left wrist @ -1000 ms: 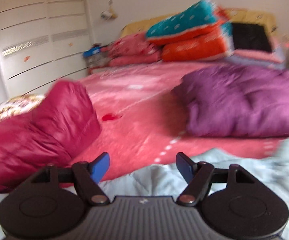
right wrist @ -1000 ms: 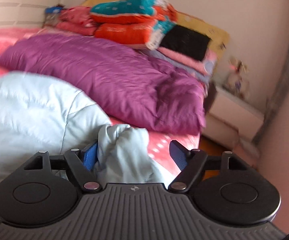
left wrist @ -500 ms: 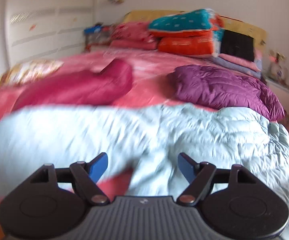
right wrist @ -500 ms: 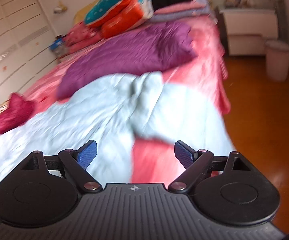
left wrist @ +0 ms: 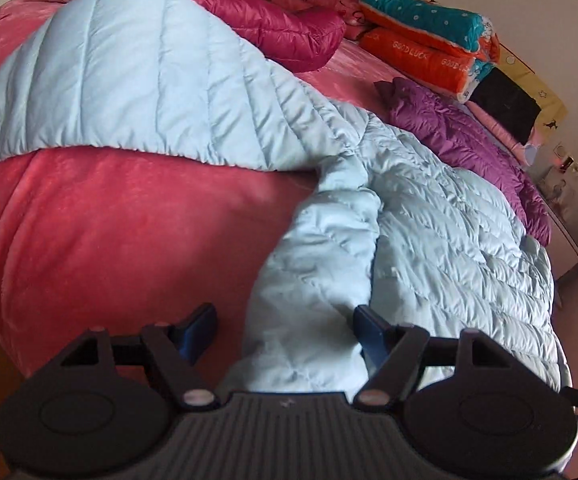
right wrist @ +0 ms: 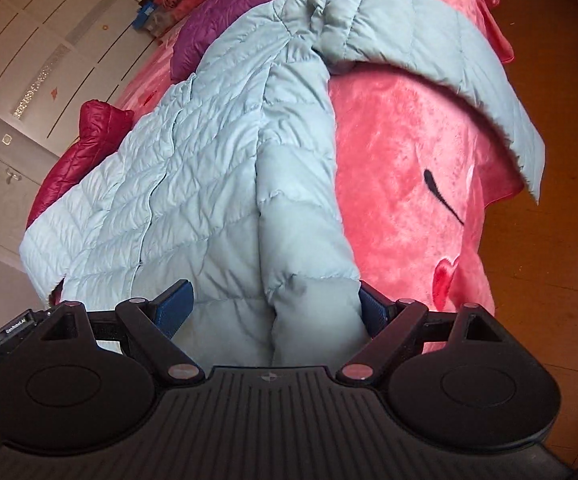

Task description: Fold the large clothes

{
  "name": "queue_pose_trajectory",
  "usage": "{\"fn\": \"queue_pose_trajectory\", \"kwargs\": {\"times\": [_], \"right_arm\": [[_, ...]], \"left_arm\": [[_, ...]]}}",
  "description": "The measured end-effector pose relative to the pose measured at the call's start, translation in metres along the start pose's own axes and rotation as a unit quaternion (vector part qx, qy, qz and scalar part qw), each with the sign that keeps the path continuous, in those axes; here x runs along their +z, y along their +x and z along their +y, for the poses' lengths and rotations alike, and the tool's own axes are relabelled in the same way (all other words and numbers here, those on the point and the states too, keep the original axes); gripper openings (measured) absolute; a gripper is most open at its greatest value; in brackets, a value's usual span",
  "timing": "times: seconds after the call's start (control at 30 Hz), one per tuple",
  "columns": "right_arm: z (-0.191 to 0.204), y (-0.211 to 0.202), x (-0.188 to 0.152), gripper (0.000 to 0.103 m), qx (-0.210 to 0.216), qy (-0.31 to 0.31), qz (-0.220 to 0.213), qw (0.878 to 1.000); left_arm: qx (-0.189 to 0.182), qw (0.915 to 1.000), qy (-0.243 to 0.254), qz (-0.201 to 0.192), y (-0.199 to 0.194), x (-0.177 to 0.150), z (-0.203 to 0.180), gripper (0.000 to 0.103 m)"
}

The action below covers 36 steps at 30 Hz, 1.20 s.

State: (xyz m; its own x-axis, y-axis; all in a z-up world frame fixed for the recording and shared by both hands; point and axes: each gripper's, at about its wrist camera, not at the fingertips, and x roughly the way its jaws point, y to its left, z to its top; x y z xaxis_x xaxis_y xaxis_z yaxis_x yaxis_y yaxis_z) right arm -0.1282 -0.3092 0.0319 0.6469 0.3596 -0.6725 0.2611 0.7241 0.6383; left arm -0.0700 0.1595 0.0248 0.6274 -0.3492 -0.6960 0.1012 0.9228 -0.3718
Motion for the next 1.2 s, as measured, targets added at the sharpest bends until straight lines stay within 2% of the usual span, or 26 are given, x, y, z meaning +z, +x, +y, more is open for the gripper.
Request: {"fn": "queue_pose_trajectory", "kwargs": {"times": [0.03,0.1,0.13,0.2,0.23,0.3,0.33,0.4,0.5,0.7,0.87,1.2], "right_arm": [[0.003,0.0,-0.005,0.103,0.005,0.002,0.004,1.0],[0.008,0.004,-0.01,0.103,0.001,0.003,0.008,1.0],[0.011,0.007,-0.013,0.101,-0.001,0.0,0.011,1.0],[0.02,0.007,-0.018,0.083,-0.005,-0.008,0.01,1.0],[0.025,0.005,-0.021,0.077,-0.009,-0.013,0.008,1.0],[0.031,0.007,-0.025,0.058,-0.012,-0.011,0.005,1.0],[0.034,0.007,-0.027,0.053,-0.014,-0.005,0.004,1.0],[0.035,0.003,-0.028,0.037,-0.012,0.008,-0.003,1.0],[0.037,-0.01,-0.03,0.025,0.004,0.033,-0.02,0.999],[0.052,-0.033,-0.038,0.021,0.012,0.027,-0.036,0.999],[0.062,-0.05,-0.052,0.021,0.009,0.022,-0.021,0.999],[0.067,-0.061,-0.077,0.021,-0.028,0.028,0.017,0.999]], "left_arm": [[-0.009,1.0,-0.001,0.003,0.0,-0.001,-0.002,0.073],[-0.022,0.9997,-0.001,0.011,0.001,-0.006,-0.007,0.053],[-0.017,0.9998,0.005,0.012,0.001,-0.009,-0.01,0.048],[-0.013,0.9997,0.015,0.013,0.001,-0.013,-0.016,0.027],[-0.019,0.9996,0.014,0.014,-0.001,-0.014,-0.015,0.022],[-0.024,0.9995,0.017,0.01,-0.005,-0.017,-0.017,0.009],[-0.021,0.9994,0.026,0.007,-0.008,-0.018,-0.02,0.007],[-0.016,0.9991,0.04,0.002,-0.015,-0.019,-0.024,0.004],[-0.017,0.9991,0.039,-0.001,-0.028,-0.018,-0.028,0.003],[-0.024,0.9991,0.035,-0.003,-0.061,-0.014,-0.031,0.003],[-0.021,0.9993,0.031,0.005,-0.081,-0.02,-0.025,0.003],[0.004,0.9988,0.025,0.042,-0.086,-0.041,-0.011,0.004]]}}
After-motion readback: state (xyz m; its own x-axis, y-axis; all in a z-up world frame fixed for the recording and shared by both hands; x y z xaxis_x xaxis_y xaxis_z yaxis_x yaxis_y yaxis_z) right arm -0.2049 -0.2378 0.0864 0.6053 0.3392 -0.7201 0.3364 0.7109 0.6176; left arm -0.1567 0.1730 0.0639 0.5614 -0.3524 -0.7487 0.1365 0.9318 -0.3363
